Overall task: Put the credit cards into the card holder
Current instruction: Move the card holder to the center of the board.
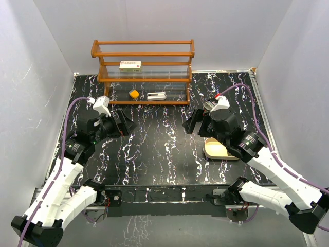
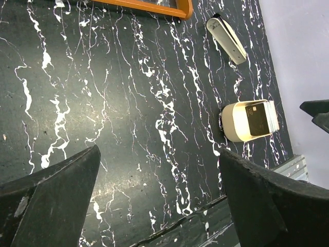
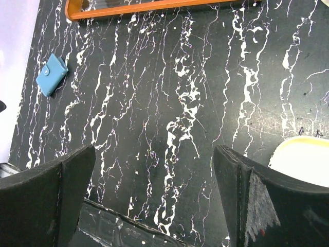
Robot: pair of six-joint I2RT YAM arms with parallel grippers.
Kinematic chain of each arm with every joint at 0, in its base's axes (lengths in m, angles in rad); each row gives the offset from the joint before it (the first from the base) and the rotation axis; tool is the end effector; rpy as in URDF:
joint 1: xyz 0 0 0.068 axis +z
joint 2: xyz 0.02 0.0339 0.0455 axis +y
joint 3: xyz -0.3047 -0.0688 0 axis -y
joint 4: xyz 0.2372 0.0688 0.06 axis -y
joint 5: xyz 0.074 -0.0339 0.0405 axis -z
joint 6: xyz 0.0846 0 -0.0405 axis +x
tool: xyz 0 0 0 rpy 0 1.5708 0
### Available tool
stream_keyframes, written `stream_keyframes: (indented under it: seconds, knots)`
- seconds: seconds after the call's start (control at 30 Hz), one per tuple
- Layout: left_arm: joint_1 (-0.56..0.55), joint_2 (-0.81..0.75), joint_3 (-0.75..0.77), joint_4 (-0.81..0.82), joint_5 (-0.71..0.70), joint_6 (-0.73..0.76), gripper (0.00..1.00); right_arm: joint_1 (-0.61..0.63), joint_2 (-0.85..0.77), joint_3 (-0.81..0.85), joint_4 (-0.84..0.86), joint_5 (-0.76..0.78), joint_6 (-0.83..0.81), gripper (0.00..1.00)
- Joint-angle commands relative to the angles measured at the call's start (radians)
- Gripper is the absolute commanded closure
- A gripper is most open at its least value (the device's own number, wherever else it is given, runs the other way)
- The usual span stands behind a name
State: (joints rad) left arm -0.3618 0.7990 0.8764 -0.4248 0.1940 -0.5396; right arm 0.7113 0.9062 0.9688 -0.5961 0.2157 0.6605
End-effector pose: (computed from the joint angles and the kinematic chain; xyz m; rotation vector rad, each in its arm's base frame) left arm 0.1691 -0.0814 0.3566 -0.0413 1.9922 -0.7816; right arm 0.1633 0.1168 0.3484 0.0780 2.1467 0.5954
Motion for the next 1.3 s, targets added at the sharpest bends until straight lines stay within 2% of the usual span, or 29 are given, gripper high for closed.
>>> stream_keyframes:
  seconds: [0.0, 0.23, 0.47, 0.57, 0.7, 0.97, 1.27]
  knots:
    - [0.007, -0.016, 0.002, 0.007, -0.045, -0.014, 0.01, -0.004, -0.020, 0.005, 0.063, 0.002, 0.007, 0.02]
    - [0.006, 0.065, 0.002, -0.075, -0.203, -0.046, 0.02, -0.005, -0.021, 0.012, 0.058, 0.009, 0.006, 0.02]
    - [0.009, 0.192, 0.042, -0.118, -0.425, -0.035, 0.11, -0.004, -0.039, 0.024, 0.052, 0.013, -0.009, 0.02]
    - [0.014, 0.278, 0.101, -0.109, -0.507, -0.026, 0.16, -0.004, -0.045, 0.013, 0.060, 0.016, -0.015, 0.02]
    - [0.053, 0.403, 0.176, -0.118, -0.608, -0.025, 0.16, -0.004, -0.038, 0.011, 0.054, 0.017, -0.019, 0.02]
    - [0.255, 0.557, 0.178, -0.034, -0.566, 0.013, 0.14, -0.004, -0.056, 0.003, 0.067, -0.035, -0.024, 0.02]
    - [0.404, 0.783, 0.229, 0.027, -0.648, 0.046, 0.12, -0.004, -0.044, 0.004, 0.087, -0.064, -0.023, 0.02]
